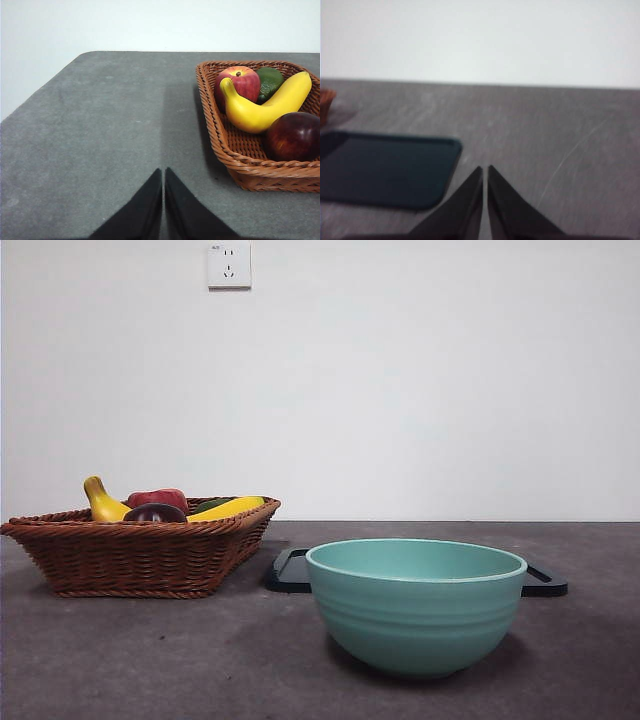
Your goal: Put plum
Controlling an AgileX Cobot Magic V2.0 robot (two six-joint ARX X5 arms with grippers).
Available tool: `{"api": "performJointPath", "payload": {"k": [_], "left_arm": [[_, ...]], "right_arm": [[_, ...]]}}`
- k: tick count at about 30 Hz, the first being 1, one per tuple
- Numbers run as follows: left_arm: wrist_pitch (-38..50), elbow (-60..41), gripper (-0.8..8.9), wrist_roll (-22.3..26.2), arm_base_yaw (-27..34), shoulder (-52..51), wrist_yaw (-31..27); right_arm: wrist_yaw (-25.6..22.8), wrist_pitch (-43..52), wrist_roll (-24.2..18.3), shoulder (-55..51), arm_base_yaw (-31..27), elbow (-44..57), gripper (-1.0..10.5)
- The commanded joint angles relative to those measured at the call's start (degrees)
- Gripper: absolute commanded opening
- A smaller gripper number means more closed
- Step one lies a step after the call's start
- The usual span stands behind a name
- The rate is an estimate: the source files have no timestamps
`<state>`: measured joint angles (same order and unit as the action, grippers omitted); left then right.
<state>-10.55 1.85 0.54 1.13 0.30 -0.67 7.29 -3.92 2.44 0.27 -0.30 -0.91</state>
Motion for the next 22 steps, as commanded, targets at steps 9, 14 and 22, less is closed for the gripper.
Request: {"api": "performJointPath", "payload": {"k": [9, 14, 22], "left_arm": [[-0.3, -1.2, 0.07, -0.2, 0.2, -0.1, -0.1], [-0.3, -1.2, 0.07, -0.2, 0.2, -0.1, -0.1], [-0.3, -1.2, 0.07, -0.2, 0.2, -0.1, -0.1]], "right_arm": [[-0.3, -5.8, 1.4, -0.1, 0.9, 0.3, 0.1], [-0.3, -5.1, 1.4, -0.1, 0.9, 0.3, 0.0], [-0.3, -5.1, 1.4, -0.1, 0.9, 0.3, 0.1]]}}
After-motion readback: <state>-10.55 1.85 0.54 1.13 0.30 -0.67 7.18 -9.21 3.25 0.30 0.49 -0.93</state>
